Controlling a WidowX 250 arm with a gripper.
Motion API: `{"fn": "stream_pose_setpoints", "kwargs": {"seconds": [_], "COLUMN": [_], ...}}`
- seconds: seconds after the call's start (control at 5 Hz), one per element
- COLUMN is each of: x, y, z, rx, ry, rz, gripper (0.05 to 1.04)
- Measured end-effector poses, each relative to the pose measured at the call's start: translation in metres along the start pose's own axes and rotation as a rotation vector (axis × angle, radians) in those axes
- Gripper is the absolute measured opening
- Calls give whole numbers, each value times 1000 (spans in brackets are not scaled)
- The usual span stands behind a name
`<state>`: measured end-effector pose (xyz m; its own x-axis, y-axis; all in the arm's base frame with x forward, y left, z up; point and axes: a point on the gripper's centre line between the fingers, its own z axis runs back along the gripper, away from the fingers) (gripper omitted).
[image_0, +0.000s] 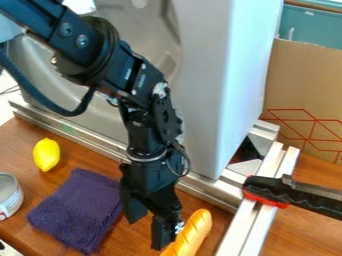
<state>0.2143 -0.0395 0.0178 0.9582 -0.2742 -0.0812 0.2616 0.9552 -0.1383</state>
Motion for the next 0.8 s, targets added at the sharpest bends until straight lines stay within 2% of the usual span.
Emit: {"fn": "stream_pose_setpoints", "kwargs": {"seconds": [0.6, 0.8], "x": [21, 22], "y": [-15, -19], "z": [-23, -28], "rx": [-28, -21], "ry": [39, 58], "rz": [-25, 6], "gripper": [1000, 1000]}}
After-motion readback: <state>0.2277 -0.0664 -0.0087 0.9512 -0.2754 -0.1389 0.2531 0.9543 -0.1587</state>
